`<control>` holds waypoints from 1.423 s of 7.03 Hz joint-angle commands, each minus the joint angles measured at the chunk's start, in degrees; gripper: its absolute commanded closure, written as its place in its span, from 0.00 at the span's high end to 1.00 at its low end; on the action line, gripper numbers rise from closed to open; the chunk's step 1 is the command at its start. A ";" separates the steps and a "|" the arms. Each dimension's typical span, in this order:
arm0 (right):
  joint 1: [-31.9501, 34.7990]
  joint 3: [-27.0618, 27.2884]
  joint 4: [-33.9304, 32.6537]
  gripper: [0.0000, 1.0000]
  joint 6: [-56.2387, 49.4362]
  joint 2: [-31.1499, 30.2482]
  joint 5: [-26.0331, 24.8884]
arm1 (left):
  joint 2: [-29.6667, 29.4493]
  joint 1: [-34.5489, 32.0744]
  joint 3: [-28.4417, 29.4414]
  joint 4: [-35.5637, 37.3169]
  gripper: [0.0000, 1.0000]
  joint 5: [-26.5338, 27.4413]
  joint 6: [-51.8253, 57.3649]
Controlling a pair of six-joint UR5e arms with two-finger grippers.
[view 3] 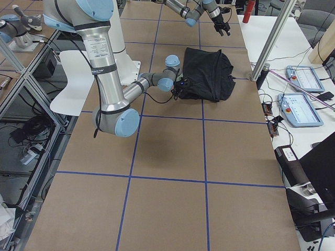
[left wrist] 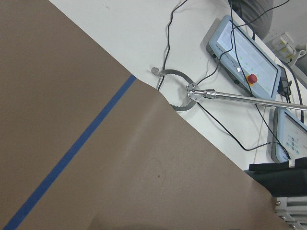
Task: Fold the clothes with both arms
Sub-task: 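Lower the right gripper and grasp the folded shirt's side edge nearest it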
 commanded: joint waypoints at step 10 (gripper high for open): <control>4.52 1.35 -0.06 0.33 -2.08 -0.71 6.99 | 0.20 0.00 0.00 0.09 0.87 0.06 -0.09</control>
